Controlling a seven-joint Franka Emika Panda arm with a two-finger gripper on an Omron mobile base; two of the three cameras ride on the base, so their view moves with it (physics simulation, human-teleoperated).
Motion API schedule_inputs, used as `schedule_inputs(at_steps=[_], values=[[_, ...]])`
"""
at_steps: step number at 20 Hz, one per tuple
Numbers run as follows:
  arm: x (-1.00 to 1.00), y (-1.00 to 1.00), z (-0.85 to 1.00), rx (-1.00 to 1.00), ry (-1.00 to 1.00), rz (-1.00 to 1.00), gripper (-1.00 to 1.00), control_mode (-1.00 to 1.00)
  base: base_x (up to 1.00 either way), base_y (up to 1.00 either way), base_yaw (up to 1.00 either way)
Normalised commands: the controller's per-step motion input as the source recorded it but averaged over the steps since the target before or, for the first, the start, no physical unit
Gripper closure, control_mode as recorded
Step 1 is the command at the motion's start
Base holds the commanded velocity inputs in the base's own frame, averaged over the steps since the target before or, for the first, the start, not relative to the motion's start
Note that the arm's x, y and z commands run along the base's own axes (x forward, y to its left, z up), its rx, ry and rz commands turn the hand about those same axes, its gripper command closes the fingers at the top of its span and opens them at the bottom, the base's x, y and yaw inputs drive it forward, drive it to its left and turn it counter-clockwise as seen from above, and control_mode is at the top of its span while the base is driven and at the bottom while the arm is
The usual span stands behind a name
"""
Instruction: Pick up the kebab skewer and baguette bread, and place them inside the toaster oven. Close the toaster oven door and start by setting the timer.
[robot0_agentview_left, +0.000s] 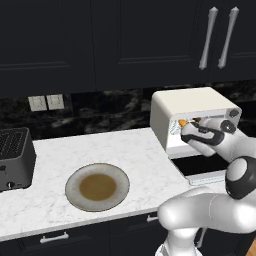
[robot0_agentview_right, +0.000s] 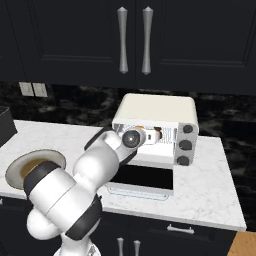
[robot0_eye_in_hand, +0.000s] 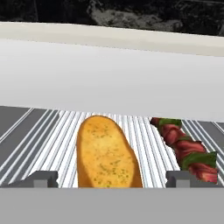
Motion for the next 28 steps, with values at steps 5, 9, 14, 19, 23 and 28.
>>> schedule_inputs(at_steps=[5,9,14,19,23,28], values=[[-0.51,-0.23,0.24,0.00,0.03,-0.01,-1.00,-1.00,0.00,0.00,0.00],[-0.55,-0.31,0.21,0.00,0.00,-0.01,-1.00,-1.00,0.00,0.00,0.00],[-0.66,-0.34,0.25,0.00,0.00,0.00,-1.00,-1.00,0.00,0.00,0.00],[-0.82,-0.17,0.01,0.00,0.00,-0.01,-1.00,-1.00,0.00,0.00,0.00],[-0.74,-0.11,0.00,0.00,0.00,0.00,-1.00,-1.00,0.00,0.00,0.00],[-0.60,-0.13,0.00,0.00,0.00,0.00,-1.00,-1.00,0.00,0.00,0.00]])
